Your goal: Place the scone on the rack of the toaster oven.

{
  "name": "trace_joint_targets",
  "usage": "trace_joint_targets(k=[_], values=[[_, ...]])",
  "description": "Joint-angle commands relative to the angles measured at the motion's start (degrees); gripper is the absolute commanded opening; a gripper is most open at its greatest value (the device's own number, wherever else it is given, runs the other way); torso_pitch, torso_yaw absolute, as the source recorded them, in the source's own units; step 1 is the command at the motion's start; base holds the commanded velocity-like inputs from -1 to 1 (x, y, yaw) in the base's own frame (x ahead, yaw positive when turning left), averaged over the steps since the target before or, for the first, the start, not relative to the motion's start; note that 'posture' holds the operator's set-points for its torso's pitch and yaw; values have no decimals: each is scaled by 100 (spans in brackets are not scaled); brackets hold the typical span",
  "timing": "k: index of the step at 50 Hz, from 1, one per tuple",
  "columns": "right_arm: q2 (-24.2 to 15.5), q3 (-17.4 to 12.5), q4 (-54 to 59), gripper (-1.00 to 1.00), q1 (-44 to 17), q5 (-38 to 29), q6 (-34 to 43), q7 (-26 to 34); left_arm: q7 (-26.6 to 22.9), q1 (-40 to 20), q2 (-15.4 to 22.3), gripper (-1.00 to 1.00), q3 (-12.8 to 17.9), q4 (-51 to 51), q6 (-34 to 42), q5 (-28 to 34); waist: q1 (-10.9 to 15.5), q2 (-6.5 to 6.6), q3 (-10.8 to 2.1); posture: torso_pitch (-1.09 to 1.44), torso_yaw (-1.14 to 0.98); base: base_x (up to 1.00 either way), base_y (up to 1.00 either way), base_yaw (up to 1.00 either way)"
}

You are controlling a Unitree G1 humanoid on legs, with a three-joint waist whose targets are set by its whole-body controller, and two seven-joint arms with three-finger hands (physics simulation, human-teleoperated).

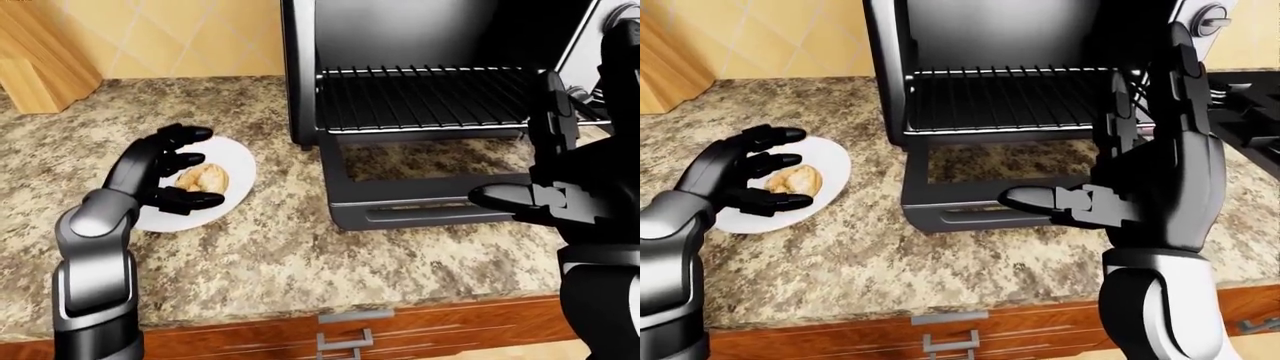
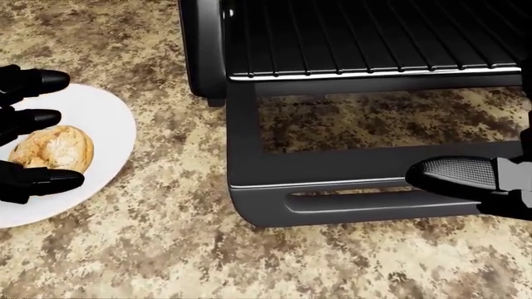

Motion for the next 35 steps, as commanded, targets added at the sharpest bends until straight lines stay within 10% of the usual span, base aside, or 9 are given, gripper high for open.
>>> trace_joint_targets(k=[1,12,20,35], values=[[-44,-48,-89,100,-92,-52,-148,44,45,-125,93,37,79,-163,-168,16,0,18,-106,0,0,0,0,0],[-8,-41,-118,100,-97,-79,-109,56,65,11,67,32,123,-70,-356,40,-5,36,-117,0,0,0,0,0],[-17,-32,-130,100,-109,-66,-93,32,53,-23,85,-38,135,-134,-300,25,-7,37,-117,0,0,0,0,0],[-57,-54,-124,100,-149,-6,-82,-9,180,-288,127,-94,97,-222,-85,-70,-7,23,-118,0,0,0,0,0]])
